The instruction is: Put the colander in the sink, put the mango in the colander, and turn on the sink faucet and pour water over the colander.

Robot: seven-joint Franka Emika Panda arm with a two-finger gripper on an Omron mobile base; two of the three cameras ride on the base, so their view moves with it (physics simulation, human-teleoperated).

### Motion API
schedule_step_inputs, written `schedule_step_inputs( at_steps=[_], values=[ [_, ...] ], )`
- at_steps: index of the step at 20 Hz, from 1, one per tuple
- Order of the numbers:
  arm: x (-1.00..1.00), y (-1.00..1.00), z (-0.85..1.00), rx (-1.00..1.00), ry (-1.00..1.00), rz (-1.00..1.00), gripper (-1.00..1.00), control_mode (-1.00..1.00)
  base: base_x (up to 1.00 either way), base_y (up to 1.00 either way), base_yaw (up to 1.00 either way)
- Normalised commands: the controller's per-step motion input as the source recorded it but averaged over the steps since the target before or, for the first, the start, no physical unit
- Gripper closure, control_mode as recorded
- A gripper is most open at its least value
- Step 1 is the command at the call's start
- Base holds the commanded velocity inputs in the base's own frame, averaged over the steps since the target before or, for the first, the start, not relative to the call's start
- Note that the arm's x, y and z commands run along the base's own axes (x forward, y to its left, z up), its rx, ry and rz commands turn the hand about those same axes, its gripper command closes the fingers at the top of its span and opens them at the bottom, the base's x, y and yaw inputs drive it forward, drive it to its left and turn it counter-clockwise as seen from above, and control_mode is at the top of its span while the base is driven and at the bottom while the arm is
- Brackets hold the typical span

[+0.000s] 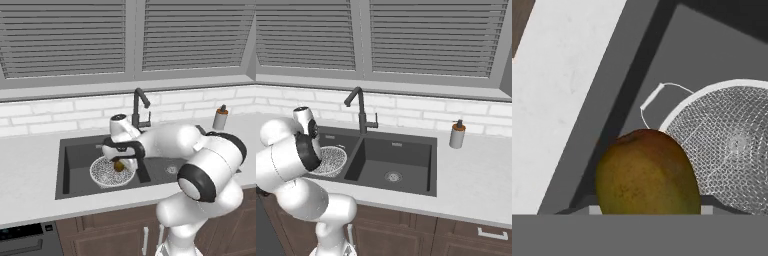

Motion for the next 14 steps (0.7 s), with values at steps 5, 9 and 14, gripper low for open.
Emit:
schedule_step_inputs(
  at_steps=[5, 9, 14],
  values=[
    [0.35, 0.27, -0.52, -0.06, 0.00, 0.00, 1.00, -1.00, 0.00, 0.00, 0.00],
    [0.25, 0.11, -0.54, -0.05, 0.00, 0.00, 1.00, -1.00, 0.00, 0.00, 0.00],
    [0.16, 0.00, -0.65, -0.03, 0.00, 0.00, 1.00, -1.00, 0.00, 0.00, 0.00]
  ],
)
